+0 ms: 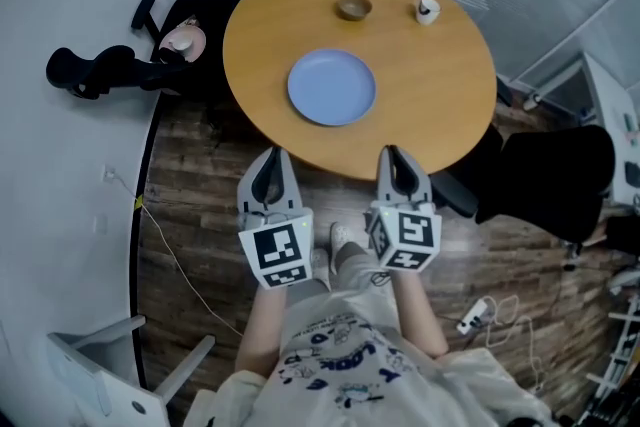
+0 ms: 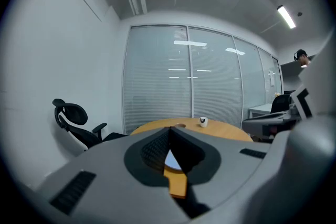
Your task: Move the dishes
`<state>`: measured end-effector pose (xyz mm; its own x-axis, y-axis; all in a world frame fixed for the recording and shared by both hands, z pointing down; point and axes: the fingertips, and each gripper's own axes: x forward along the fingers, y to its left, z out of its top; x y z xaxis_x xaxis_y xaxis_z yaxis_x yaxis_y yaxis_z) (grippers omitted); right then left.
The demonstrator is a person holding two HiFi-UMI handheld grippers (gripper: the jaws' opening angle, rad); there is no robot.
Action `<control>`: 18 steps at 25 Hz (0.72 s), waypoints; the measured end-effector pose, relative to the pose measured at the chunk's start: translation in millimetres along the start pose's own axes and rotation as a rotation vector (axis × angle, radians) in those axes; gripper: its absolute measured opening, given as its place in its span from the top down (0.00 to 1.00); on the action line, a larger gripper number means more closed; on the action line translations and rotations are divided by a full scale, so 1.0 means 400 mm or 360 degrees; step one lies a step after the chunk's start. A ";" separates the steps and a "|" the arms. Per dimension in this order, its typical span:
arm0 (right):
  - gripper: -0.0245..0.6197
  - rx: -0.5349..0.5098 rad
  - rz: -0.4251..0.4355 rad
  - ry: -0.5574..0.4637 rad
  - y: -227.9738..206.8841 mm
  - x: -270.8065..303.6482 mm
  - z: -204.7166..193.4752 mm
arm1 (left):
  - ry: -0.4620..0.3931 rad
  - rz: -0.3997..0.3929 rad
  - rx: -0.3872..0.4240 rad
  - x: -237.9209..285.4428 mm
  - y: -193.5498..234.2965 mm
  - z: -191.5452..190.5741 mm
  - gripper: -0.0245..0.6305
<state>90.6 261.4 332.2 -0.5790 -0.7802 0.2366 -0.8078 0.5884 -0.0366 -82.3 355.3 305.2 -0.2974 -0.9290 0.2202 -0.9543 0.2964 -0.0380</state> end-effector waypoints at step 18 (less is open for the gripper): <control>0.93 0.0052 0.0033 0.0154 -0.113 0.373 -0.018 | 0.0159 0.0048 -0.0065 0.365 0.015 -0.038 0.96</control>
<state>41.6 120.0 376.3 -0.5836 -0.7429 0.3278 -0.7998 0.5958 -0.0737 -131.0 224.7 351.8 -0.3198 -0.8934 0.3155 -0.9422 0.3349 -0.0067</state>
